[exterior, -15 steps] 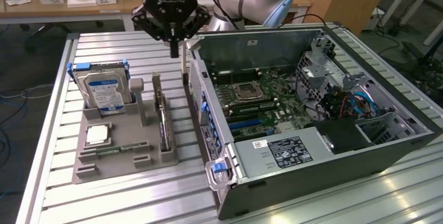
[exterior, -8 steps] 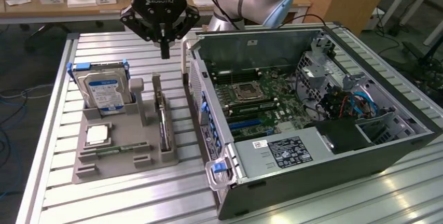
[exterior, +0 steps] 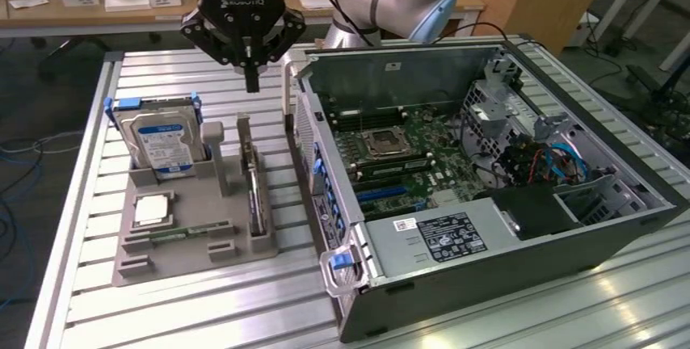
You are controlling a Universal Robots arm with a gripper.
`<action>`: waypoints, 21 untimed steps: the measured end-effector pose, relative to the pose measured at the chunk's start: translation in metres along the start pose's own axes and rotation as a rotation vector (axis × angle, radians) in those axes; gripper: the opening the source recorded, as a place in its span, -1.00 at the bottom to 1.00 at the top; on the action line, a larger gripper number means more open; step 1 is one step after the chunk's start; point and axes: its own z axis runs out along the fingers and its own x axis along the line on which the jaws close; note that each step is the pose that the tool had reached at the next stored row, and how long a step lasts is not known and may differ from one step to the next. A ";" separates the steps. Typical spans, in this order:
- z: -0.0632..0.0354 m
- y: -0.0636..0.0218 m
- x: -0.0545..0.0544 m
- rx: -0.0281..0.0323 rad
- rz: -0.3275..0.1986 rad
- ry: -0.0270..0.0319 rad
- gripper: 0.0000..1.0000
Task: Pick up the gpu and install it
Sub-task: 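Reach for the gpu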
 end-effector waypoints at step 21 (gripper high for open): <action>0.0028 -0.0409 0.007 -0.0041 0.000 0.0001 -0.79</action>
